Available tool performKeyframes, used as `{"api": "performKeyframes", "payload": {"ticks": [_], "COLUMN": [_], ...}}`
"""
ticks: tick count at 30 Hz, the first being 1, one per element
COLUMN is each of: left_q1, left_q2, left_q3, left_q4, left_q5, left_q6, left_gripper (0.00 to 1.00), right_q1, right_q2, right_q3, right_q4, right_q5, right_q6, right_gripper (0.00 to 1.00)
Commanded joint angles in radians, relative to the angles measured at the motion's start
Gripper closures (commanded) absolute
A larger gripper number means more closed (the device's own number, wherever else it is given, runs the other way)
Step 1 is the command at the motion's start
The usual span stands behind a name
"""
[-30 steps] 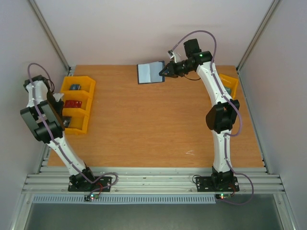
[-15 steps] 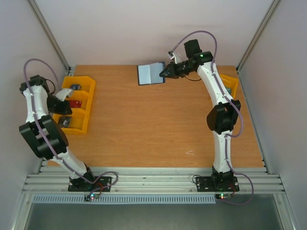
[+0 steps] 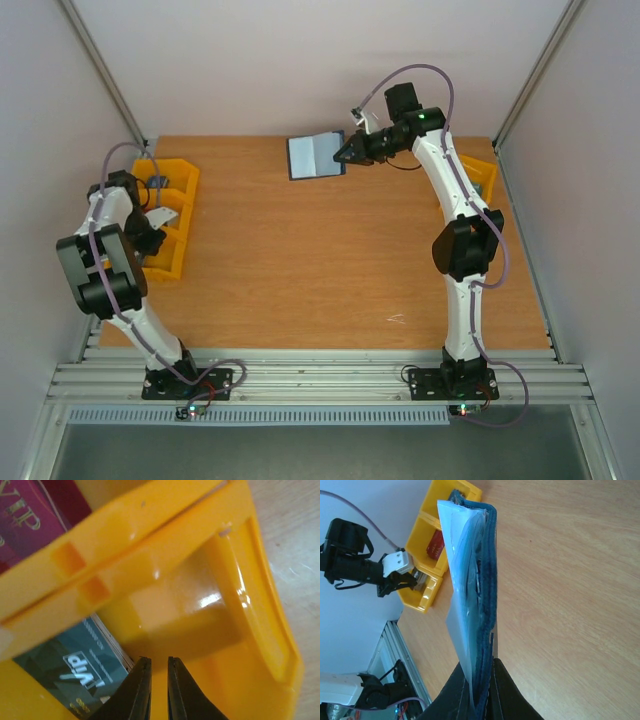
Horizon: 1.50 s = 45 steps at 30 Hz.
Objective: Take the credit cards out of the card holder
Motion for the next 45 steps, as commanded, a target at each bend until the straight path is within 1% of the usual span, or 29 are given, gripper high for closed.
{"api": "performKeyframes", "payload": {"ticks": [1, 10, 15, 18, 19, 21, 24, 27, 29, 31, 33, 35, 37, 39, 40, 41, 42, 44, 45], "left_q1": [-0.015, -0.015, -0.014, -0.011, -0.011, -0.009, 0.003, 0.015, 0.017, 0.018, 0.019, 0.018, 0.016, -0.012, -0.044, -0.073, -0.111, -0.194, -0.242], "left_q2": [0.047, 0.098, 0.085, 0.067, 0.058, 0.029, -0.051, -0.16, -0.214, -0.271, -0.336, -0.418, -0.511, -0.609, -0.656, -0.699, -0.737, -0.802, -0.825], "left_q3": [-0.023, -0.04, -0.056, -0.043, -0.031, 0.004, 0.042, 0.047, 0.065, 0.078, 0.075, 0.055, 0.037, 0.013, -0.006, -0.03, -0.053, -0.102, -0.133], "left_q4": [0.129, 0.189, 0.228, 0.223, 0.205, 0.141, 0.053, -0.003, -0.063, -0.107, -0.131, -0.118, -0.104, -0.071, -0.035, 0.016, 0.068, 0.165, 0.212], "left_q5": [-0.106, -0.197, -0.24, -0.226, -0.199, -0.099, 0.098, 0.235, 0.32, 0.395, 0.467, 0.54, 0.671, 0.821, 0.905, 0.951, 0.987, 1.031, 1.04], "left_q6": [0.015, 0.013, 0.019, 0.007, -0.001, -0.022, -0.044, -0.041, -0.037, -0.027, -0.024, -0.023, -0.037, -0.06, -0.097, -0.182, -0.247, -0.462, -0.532], "left_gripper": [0.89, 0.88, 0.86, 0.86, 0.86, 0.85, 0.79, 0.74, 0.71, 0.68, 0.65, 0.62, 0.54, 0.47, 0.44, 0.43, 0.43, 0.43, 0.42], "right_q1": [-0.008, -0.008, -0.007, -0.006, -0.008, -0.007, -0.007, -0.008, -0.006, -0.006, -0.005, -0.003, 0.005, 0.023, 0.036, 0.051, 0.069, 0.109, 0.139], "right_q2": [-0.054, -0.06, -0.062, -0.072, -0.08, -0.105, -0.152, -0.206, -0.255, -0.323, -0.399, -0.469, -0.534, -0.616, -0.653, -0.692, -0.729, -0.803, -0.833], "right_q3": [-0.006, -0.013, -0.017, -0.015, -0.016, -0.028, -0.069, -0.107, -0.149, -0.231, -0.314, -0.389, -0.448, -0.513, -0.55, -0.587, -0.625, -0.708, -0.742], "right_q4": [-0.013, -0.017, -0.03, -0.032, -0.034, -0.036, -0.019, -0.01, 0.005, 0.04, 0.084, 0.115, 0.137, 0.16, 0.184, 0.207, 0.23, 0.283, 0.313], "right_q5": [-0.002, 0.011, 0.018, 0.027, 0.028, 0.026, 0.03, 0.03, 0.026, 0.021, 0.014, 0.006, 0.001, -0.007, -0.016, -0.026, -0.033, -0.035, -0.027], "right_q6": [-0.017, -0.022, -0.032, -0.036, -0.04, -0.049, -0.06, -0.067, -0.068, -0.067, -0.068, -0.067, -0.063, -0.055, -0.048, -0.04, -0.032, -0.01, 0.008], "right_gripper": [0.99, 0.99, 0.99, 0.99, 0.99, 0.99, 0.99, 0.99, 0.99, 0.99, 0.99, 0.99, 0.99, 0.99, 0.99, 0.99, 0.99, 0.99, 0.99]}}
